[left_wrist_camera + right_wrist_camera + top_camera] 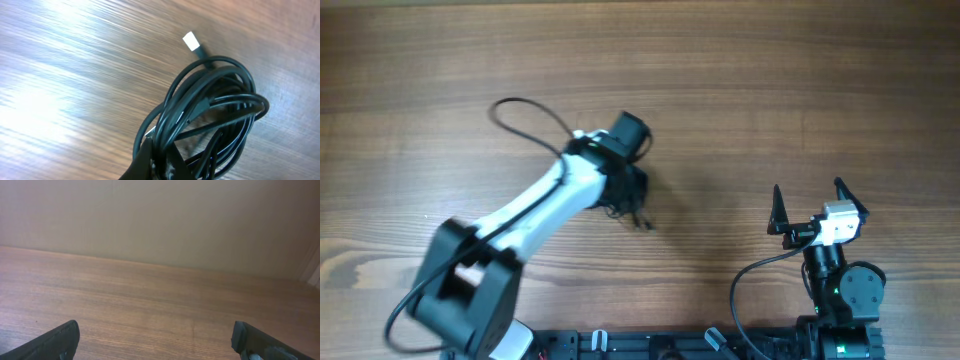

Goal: Untangle cables
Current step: 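Lower the left gripper and grasp the black cable bundle, then lift the cable bundle with the left gripper and pull it left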

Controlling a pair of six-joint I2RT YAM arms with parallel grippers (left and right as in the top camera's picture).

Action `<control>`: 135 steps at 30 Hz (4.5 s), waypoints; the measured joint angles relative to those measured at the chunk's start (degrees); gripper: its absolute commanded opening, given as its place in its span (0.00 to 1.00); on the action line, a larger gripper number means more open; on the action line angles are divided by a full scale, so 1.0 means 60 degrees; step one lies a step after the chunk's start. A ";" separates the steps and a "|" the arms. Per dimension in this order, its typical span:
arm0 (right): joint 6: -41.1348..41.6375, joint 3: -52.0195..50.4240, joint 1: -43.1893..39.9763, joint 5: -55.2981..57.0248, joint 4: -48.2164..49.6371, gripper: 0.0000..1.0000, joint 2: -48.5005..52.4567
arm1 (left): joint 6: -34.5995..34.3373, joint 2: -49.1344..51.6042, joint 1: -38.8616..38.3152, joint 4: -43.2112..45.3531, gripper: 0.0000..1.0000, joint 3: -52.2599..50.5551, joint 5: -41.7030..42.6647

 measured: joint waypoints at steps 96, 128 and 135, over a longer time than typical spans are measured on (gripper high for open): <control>0.0000 0.0000 0.0000 0.0000 0.0000 1.00 0.0000 | 0.2295 0.0521 0.2116 -0.0186 0.59 0.0018 0.4798; 0.0004 0.0000 0.0000 0.0000 0.0000 1.00 0.0000 | 0.8546 0.1504 0.2113 0.1993 0.26 0.0011 0.4677; 0.0000 0.0000 0.0000 0.0000 0.0000 1.00 0.0000 | 0.8495 0.1920 0.1909 0.2062 0.04 0.0018 0.4648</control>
